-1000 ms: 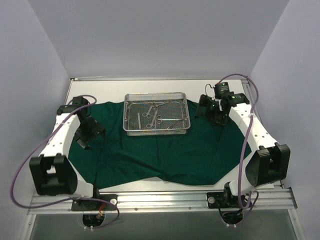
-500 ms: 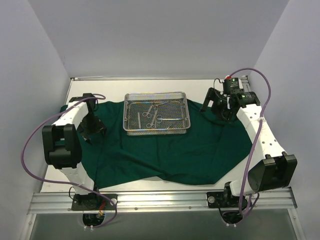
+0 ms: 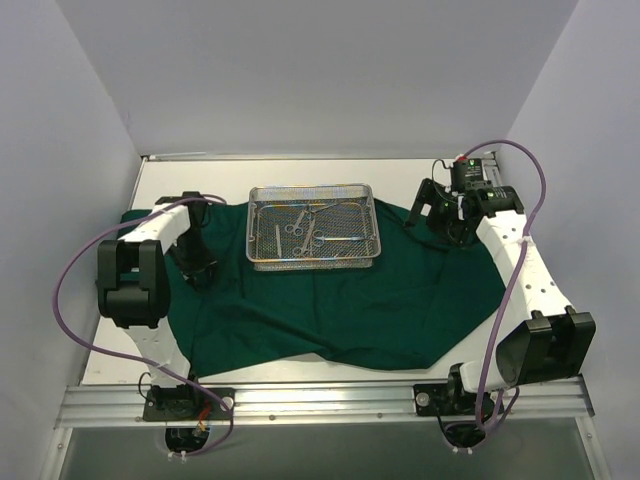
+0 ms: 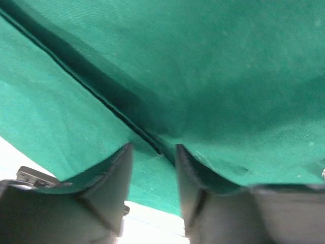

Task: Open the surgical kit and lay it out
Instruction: Open the surgical kit at the center of the board.

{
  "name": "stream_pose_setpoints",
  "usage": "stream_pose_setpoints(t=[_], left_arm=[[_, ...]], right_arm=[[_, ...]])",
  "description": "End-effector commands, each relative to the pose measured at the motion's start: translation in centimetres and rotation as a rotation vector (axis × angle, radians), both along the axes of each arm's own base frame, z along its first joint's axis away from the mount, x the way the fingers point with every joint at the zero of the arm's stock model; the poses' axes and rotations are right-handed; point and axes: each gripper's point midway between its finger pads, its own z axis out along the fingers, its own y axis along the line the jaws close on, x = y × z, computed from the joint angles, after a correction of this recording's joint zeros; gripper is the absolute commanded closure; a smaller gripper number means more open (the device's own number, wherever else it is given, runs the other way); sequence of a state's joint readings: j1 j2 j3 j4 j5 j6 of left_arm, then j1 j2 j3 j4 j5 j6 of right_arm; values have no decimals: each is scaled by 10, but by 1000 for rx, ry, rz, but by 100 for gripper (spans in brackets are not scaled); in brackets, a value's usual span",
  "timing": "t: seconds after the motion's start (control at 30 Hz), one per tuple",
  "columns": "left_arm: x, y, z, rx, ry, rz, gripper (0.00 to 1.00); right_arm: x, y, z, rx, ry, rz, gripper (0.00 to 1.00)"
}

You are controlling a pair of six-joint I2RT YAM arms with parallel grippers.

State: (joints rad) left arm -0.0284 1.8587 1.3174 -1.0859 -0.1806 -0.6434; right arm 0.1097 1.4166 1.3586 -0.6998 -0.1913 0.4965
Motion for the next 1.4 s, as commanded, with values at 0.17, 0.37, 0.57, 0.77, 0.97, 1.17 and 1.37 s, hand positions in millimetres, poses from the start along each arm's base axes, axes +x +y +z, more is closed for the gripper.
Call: stream_pose_setpoints(t=[0.17, 0.37, 0.57, 0.77, 0.97, 1.17, 1.37], left_arm=[[7, 7, 19, 54, -64, -6, 78], [-3, 15, 38, 68, -86, 16, 98], [-29, 42, 68, 95, -125, 122, 98], [-78, 78, 107, 82, -249, 369, 98], [-126, 100, 141, 150, -358, 526, 98], [-196, 118, 176, 369, -353, 663, 98], [-243, 109, 186, 449, -315, 803, 98]], right_arm=[[-6, -3, -4, -2, 15, 22, 15], [-3, 6, -9, 22, 23, 53, 15], [3, 33, -6, 19, 11, 129, 15], [6, 85, 6, 78, -31, 255, 15], [-8, 146, 12, 167, -55, 408, 15], [-21, 178, 20, 217, -72, 498, 15], [-31, 189, 30, 212, -92, 551, 15]])
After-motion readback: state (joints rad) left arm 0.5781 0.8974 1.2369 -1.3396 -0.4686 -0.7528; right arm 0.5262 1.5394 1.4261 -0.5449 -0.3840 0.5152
